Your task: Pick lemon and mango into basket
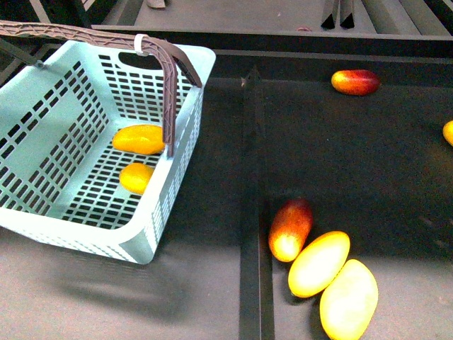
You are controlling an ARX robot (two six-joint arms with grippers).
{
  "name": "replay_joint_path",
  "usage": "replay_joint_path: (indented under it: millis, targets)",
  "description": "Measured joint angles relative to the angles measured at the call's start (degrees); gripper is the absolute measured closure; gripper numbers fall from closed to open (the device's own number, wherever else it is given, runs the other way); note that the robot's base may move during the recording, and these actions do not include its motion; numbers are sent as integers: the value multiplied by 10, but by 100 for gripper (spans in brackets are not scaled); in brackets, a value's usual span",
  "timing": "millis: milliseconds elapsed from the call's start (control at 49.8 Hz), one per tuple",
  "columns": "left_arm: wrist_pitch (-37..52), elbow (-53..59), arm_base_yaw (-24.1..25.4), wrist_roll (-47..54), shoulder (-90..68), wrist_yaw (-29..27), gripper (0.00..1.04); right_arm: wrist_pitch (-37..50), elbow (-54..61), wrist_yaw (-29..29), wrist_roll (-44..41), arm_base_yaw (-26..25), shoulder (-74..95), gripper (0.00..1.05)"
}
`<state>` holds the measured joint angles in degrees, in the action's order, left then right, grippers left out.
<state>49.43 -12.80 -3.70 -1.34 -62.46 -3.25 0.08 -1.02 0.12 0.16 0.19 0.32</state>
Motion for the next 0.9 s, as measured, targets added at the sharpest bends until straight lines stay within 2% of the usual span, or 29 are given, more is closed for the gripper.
replay_joint_path:
  millis: [40,100,361,442,903]
  targets:
    - [-7,16,21,3,21,28,102,0,0,0,0,0,0,9]
    - [-14,30,33,3,42,28,102,0,0,0,0,0,0,9]
    - [-83,83,35,5,164,33,102,0,0,0,0,0,0,9]
    - [-68,109,35,6,180,33,102,0,0,0,0,0,0,9]
    - [-267,119,35,7,396,33,102,0,0,0,0,0,0,9]
